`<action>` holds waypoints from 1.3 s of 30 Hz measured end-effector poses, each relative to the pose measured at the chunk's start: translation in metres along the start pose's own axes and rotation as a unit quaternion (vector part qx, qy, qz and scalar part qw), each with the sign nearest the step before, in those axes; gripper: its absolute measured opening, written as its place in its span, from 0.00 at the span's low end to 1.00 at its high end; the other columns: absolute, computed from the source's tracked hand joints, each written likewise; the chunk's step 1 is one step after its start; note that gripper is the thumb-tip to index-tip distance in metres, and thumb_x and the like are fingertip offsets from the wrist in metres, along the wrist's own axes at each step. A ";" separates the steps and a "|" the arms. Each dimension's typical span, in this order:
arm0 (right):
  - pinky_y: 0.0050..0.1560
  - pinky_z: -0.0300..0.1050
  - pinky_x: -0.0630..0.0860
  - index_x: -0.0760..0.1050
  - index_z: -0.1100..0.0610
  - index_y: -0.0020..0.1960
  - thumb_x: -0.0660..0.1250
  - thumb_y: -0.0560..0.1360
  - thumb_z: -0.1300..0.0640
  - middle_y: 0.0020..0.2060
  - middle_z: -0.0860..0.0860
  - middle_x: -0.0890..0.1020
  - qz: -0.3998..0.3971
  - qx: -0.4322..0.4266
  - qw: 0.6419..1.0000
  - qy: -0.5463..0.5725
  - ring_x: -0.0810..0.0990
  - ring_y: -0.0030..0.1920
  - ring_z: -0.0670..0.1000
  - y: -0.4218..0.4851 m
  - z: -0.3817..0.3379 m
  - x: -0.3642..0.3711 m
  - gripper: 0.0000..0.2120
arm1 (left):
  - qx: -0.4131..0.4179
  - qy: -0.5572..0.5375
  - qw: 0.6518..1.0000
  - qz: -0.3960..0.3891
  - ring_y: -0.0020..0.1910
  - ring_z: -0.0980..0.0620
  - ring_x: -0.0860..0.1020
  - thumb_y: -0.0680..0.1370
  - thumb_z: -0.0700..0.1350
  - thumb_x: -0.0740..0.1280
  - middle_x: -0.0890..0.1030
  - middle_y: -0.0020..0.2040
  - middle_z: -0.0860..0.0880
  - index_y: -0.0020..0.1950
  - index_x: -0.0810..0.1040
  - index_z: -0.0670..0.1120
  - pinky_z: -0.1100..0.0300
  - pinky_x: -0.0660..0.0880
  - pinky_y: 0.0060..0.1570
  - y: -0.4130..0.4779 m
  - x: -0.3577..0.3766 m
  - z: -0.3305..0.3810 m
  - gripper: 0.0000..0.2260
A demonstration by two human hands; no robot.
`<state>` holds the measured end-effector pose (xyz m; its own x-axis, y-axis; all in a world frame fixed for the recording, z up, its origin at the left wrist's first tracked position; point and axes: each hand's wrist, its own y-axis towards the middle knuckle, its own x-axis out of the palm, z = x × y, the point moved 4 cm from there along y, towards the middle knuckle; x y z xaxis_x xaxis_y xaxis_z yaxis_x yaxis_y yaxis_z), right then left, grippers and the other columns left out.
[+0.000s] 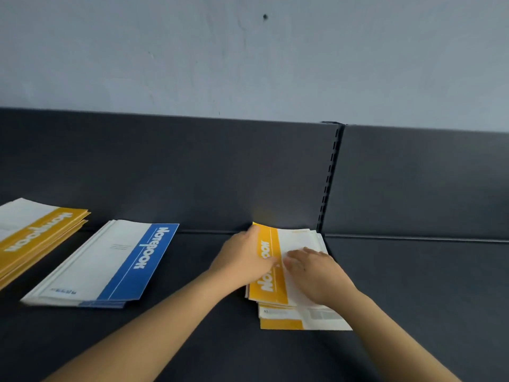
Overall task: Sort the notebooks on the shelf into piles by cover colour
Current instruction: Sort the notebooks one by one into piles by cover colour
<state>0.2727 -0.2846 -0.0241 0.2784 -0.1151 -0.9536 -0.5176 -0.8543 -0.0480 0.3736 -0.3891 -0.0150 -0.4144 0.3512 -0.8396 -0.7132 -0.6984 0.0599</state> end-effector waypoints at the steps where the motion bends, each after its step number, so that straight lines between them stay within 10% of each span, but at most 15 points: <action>1: 0.66 0.46 0.63 0.69 0.56 0.68 0.48 0.83 0.50 0.66 0.52 0.73 0.005 -0.013 1.000 0.013 0.70 0.65 0.53 0.001 -0.001 -0.001 0.20 | -0.020 -0.052 0.998 0.004 0.56 0.50 0.78 0.72 0.54 0.73 0.78 0.58 0.53 0.63 0.71 0.51 0.56 0.76 0.51 0.002 0.001 -0.003 0.23; 7: 0.53 0.42 0.67 0.73 0.52 0.66 0.61 0.78 0.44 0.65 0.49 0.75 0.038 0.042 0.952 0.302 0.73 0.57 0.49 0.011 0.000 -0.002 0.20 | -0.054 -0.254 0.964 0.052 0.61 0.53 0.74 0.70 0.38 0.75 0.70 0.67 0.53 0.71 0.68 0.51 0.59 0.75 0.53 0.002 0.000 -0.012 0.32; 11: 0.61 0.47 0.69 0.70 0.51 0.68 0.62 0.76 0.41 0.67 0.50 0.72 0.061 0.027 0.972 0.224 0.72 0.63 0.53 0.013 -0.014 -0.004 0.24 | -0.063 -0.403 0.912 0.049 0.55 0.54 0.79 0.73 0.31 0.71 0.73 0.68 0.56 0.75 0.63 0.54 0.60 0.79 0.46 -0.006 -0.019 -0.021 0.36; 17: 0.72 0.54 0.30 0.54 0.34 0.73 0.50 0.62 0.20 0.77 0.43 0.46 0.106 -0.192 0.971 0.091 0.32 0.75 0.48 0.015 -0.100 -0.028 0.42 | 0.027 -0.399 0.917 -0.002 0.54 0.49 0.82 0.71 0.32 0.73 0.80 0.62 0.53 0.66 0.74 0.55 0.48 0.79 0.55 -0.027 -0.096 -0.056 0.28; 19: 0.70 0.54 0.26 0.56 0.32 0.70 0.49 0.57 0.18 0.75 0.39 0.51 0.092 -0.264 0.958 0.062 0.33 0.75 0.45 0.018 -0.139 -0.031 0.43 | 0.050 -0.405 0.913 -0.026 0.54 0.47 0.83 0.71 0.31 0.73 0.82 0.60 0.49 0.66 0.75 0.53 0.49 0.80 0.53 -0.038 -0.129 -0.077 0.27; 21: 0.74 0.55 0.38 0.69 0.40 0.59 0.53 0.56 0.19 0.63 0.39 0.72 0.057 -0.263 0.961 0.064 0.58 0.74 0.48 0.028 -0.178 -0.030 0.39 | 0.057 -0.405 0.912 -0.031 0.54 0.46 0.83 0.70 0.30 0.73 0.83 0.58 0.48 0.65 0.76 0.50 0.49 0.80 0.51 -0.048 -0.161 -0.105 0.27; 23: 0.58 0.46 0.69 0.73 0.50 0.42 0.62 0.59 0.22 0.39 0.43 0.79 0.011 -0.245 0.960 0.138 0.77 0.48 0.46 0.035 -0.222 -0.027 0.32 | 0.053 -0.403 0.914 -0.008 0.52 0.46 0.83 0.70 0.30 0.73 0.84 0.56 0.48 0.63 0.77 0.48 0.52 0.81 0.49 -0.054 -0.191 -0.139 0.24; 26: 0.31 0.37 0.66 0.67 0.54 0.28 0.71 0.68 0.39 0.23 0.46 0.71 -0.008 -0.238 0.938 0.252 0.71 0.26 0.44 0.041 -0.283 -0.028 0.24 | 0.032 -0.422 0.905 0.032 0.51 0.47 0.84 0.72 0.36 0.73 0.85 0.53 0.47 0.59 0.79 0.45 0.56 0.81 0.48 -0.062 -0.234 -0.195 0.17; 30: 0.31 0.36 0.70 0.72 0.52 0.24 0.68 0.72 0.42 0.23 0.47 0.76 -0.024 -0.196 0.930 0.311 0.74 0.24 0.45 0.043 -0.336 -0.050 0.22 | 0.024 -0.463 0.886 -0.009 0.41 0.48 0.82 0.72 0.59 0.68 0.84 0.45 0.45 0.56 0.81 0.43 0.58 0.79 0.40 -0.075 -0.285 -0.260 0.23; 33: 0.39 0.40 0.78 0.83 0.56 0.41 0.68 0.72 0.41 0.37 0.53 0.85 0.024 -0.154 0.914 0.375 0.83 0.34 0.52 0.046 -0.358 -0.070 0.18 | 0.073 -0.478 0.871 -0.088 0.46 0.46 0.82 0.64 0.69 0.70 0.84 0.51 0.43 0.56 0.82 0.44 0.56 0.78 0.46 -0.080 -0.311 -0.295 0.33; 39: 0.38 0.45 0.82 0.82 0.58 0.50 0.68 0.75 0.48 0.40 0.54 0.86 0.061 -0.041 0.807 0.586 0.84 0.35 0.51 0.049 -0.392 -0.064 0.14 | 0.191 -0.412 0.879 -0.146 0.59 0.42 0.79 0.64 0.37 0.75 0.82 0.56 0.43 0.56 0.83 0.48 0.48 0.74 0.62 -0.078 -0.338 -0.321 0.21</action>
<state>0.5469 -0.5175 0.1510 0.8288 -0.5594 -0.0124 -0.5562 -0.8261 0.0910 0.7503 -0.6535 0.0908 -0.3379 0.9234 -0.1820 -0.9298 -0.2976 0.2164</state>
